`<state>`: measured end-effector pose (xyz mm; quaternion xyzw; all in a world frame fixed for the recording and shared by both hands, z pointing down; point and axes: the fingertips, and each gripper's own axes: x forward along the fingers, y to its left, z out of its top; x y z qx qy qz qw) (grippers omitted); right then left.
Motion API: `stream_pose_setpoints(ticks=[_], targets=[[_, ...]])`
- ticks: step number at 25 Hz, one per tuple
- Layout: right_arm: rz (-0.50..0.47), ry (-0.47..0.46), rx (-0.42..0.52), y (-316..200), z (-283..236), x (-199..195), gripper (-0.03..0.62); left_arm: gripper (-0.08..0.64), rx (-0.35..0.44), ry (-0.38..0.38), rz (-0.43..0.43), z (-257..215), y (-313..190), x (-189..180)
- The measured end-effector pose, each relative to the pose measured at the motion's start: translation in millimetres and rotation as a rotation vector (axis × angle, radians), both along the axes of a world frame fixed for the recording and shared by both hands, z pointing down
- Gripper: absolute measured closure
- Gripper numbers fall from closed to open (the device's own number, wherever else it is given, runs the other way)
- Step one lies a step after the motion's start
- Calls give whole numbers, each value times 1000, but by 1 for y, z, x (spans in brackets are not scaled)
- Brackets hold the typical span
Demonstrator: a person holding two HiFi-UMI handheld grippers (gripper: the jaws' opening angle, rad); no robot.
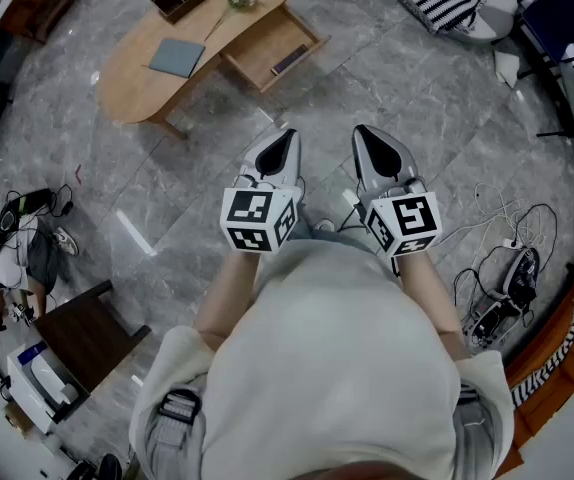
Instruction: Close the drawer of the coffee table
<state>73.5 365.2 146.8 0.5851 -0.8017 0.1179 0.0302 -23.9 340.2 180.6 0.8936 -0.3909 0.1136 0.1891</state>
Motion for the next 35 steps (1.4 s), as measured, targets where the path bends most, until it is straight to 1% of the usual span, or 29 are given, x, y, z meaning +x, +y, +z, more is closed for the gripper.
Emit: stream_pose_setpoints(ticks=[5,10,14,18,23,28,31,35], targets=[[-26,-2,4,25,-1,-5,597,563,8,3,-8,-4,24,-3],[-57,16,16,34,-1,-10,597,563,22,27,-35,-11,29,-7],[-66,-2,27,40,-2,-7,595,563,40,18,-60,-14,31,-11],[-76,-7,12,51,2,-2,594,563,27,30,-99,-10,37,-13],[-88,-45,-15,50,12,0,594,563,10,22,-129,-3,39,-15],[-97,-51,-20,33,14,0,594,563,-3,13,-143,7,24,-15],[-112,-50,-22,18,15,2,594,563,-12,10,-157,14,6,-12],[-138,-32,-20,-4,16,11,594,563,-24,24,-182,19,-23,-6]])
